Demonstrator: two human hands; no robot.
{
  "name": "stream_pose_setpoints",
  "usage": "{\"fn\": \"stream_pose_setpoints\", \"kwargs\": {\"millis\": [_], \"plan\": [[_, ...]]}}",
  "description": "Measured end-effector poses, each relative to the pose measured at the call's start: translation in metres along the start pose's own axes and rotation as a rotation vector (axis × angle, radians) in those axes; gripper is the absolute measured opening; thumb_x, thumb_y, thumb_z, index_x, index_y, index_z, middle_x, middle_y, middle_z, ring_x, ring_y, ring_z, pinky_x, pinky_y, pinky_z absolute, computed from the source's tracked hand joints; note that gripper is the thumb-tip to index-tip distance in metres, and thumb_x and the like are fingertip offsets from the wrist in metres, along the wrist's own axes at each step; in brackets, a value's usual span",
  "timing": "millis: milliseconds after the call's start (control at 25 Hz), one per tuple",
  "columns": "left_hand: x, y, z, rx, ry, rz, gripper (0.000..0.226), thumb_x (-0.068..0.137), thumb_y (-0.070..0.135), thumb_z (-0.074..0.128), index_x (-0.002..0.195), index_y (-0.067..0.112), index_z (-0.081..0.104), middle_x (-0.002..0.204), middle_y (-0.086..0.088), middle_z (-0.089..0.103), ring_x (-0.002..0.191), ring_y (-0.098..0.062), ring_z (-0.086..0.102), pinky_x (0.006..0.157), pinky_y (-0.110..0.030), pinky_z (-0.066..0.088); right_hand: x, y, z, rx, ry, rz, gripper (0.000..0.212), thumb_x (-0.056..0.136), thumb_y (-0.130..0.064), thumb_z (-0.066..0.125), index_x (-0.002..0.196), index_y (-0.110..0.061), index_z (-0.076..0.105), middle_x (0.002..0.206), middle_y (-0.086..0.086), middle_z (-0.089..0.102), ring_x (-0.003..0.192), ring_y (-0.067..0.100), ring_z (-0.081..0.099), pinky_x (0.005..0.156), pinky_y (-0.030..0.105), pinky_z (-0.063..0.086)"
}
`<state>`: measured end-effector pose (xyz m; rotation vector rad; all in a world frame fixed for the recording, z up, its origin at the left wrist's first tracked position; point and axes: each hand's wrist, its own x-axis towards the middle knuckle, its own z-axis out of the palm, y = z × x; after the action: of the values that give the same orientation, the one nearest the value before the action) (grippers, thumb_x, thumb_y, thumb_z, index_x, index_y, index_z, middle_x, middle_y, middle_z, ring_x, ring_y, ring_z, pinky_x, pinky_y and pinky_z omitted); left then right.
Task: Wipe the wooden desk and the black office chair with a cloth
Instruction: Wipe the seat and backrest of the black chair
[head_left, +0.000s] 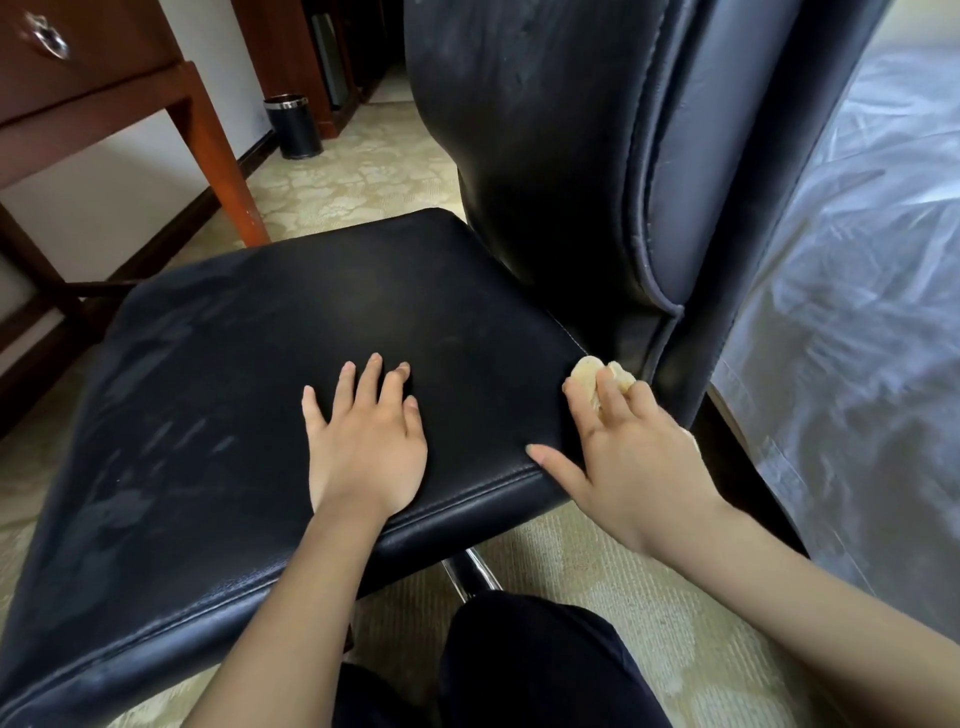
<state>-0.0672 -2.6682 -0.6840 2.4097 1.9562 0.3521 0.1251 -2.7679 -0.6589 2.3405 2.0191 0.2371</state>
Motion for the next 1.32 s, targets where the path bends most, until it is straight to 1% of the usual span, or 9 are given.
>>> {"fn": "stream_pose_setpoints", "kwargs": {"millis": [120, 280, 480, 560, 760, 920, 1080, 1200, 1320], "plan": [[0.000, 0.002, 0.002, -0.004, 0.000, 0.001, 0.051, 0.099, 0.035, 0.015, 0.149, 0.030, 0.018, 0.159, 0.006, 0.008, 0.146, -0.016, -0.002, 0.115, -0.047, -0.007, 0.039, -0.012, -0.003, -0.030, 0.031, 0.007, 0.085, 0.087, -0.067, 0.006, 0.142, -0.005, 0.027, 0.140, 0.015, 0.039, 0.128, 0.029, 0.030, 0.104, 0.033, 0.025], [0.001, 0.005, 0.003, -0.009, 0.012, -0.002, 0.051, 0.099, 0.035, 0.015, 0.149, 0.030, 0.017, 0.159, 0.004, 0.009, 0.147, -0.018, -0.002, 0.116, -0.047, -0.006, 0.110, -0.028, -0.004, -0.003, 0.077, -0.080, 0.071, 0.095, -0.060, 0.018, 0.133, -0.006, 0.044, 0.134, 0.014, 0.048, 0.124, 0.028, 0.037, 0.096, 0.031, 0.022], [0.003, 0.012, 0.005, -0.018, 0.028, -0.017, 0.050, 0.099, 0.035, 0.017, 0.149, 0.029, 0.020, 0.159, 0.003, 0.012, 0.146, -0.020, 0.001, 0.117, -0.047, -0.002, 0.187, -0.040, 0.004, 0.144, -0.047, -0.142, 0.059, 0.097, -0.055, 0.020, 0.140, -0.020, 0.041, 0.146, 0.006, 0.037, 0.132, 0.028, 0.026, 0.103, 0.038, 0.027], [0.005, 0.015, 0.006, -0.024, 0.040, -0.029, 0.049, 0.099, 0.035, 0.019, 0.148, 0.029, 0.023, 0.158, 0.002, 0.015, 0.146, -0.020, 0.004, 0.117, -0.048, 0.000, 0.196, -0.039, 0.006, 0.200, -0.035, -0.163, 0.052, 0.098, -0.050, 0.022, 0.136, -0.023, 0.045, 0.143, 0.000, 0.040, 0.127, 0.028, 0.029, 0.100, 0.037, 0.028], [0.004, 0.019, 0.006, -0.029, 0.057, -0.056, 0.048, 0.099, 0.033, 0.021, 0.147, 0.027, 0.026, 0.157, 0.002, 0.018, 0.145, -0.019, 0.007, 0.116, -0.047, 0.001, 0.160, -0.046, 0.001, 0.392, 0.058, -0.278, 0.039, 0.099, -0.041, 0.026, 0.109, -0.023, 0.059, 0.121, -0.002, 0.055, 0.105, 0.024, 0.038, 0.083, 0.032, 0.028], [0.003, 0.018, 0.003, -0.051, 0.036, -0.073, 0.048, 0.099, 0.033, 0.019, 0.146, 0.025, 0.026, 0.158, 0.004, 0.016, 0.146, -0.017, 0.004, 0.116, -0.048, 0.000, 0.097, -0.070, -0.003, 0.365, 0.142, -0.330, 0.043, 0.100, -0.039, 0.021, 0.113, -0.027, 0.060, 0.128, -0.009, 0.055, 0.106, 0.024, 0.040, 0.086, 0.035, 0.034], [0.000, 0.017, 0.001, -0.074, 0.034, -0.070, 0.048, 0.100, 0.032, 0.019, 0.147, 0.027, 0.025, 0.158, 0.006, 0.013, 0.146, -0.014, 0.002, 0.117, -0.047, -0.001, 0.032, -0.064, 0.004, 0.394, 0.320, -0.239, 0.045, 0.094, -0.036, 0.025, 0.115, -0.025, 0.064, 0.122, -0.009, 0.061, 0.094, 0.021, 0.047, 0.076, 0.032, 0.040], [0.000, 0.016, 0.000, -0.091, 0.034, -0.075, 0.047, 0.101, 0.031, 0.021, 0.147, 0.027, 0.026, 0.158, 0.006, 0.014, 0.146, -0.013, 0.003, 0.117, -0.045, -0.001, 0.007, -0.034, 0.020, 0.456, 0.447, -0.148, 0.028, 0.089, -0.019, 0.051, 0.112, -0.022, 0.067, 0.115, -0.005, 0.064, 0.078, 0.024, 0.050, 0.066, 0.035, 0.049], [0.001, 0.016, 0.001, -0.087, 0.031, -0.069, 0.047, 0.101, 0.030, 0.021, 0.148, 0.028, 0.027, 0.158, 0.007, 0.014, 0.146, -0.013, 0.004, 0.117, -0.044, -0.001, -0.001, -0.001, 0.039, 0.540, 0.468, 0.026, 0.038, 0.086, -0.005, 0.059, 0.117, -0.027, 0.064, 0.121, -0.010, 0.060, 0.077, 0.021, 0.045, 0.061, 0.032, 0.048]]}}
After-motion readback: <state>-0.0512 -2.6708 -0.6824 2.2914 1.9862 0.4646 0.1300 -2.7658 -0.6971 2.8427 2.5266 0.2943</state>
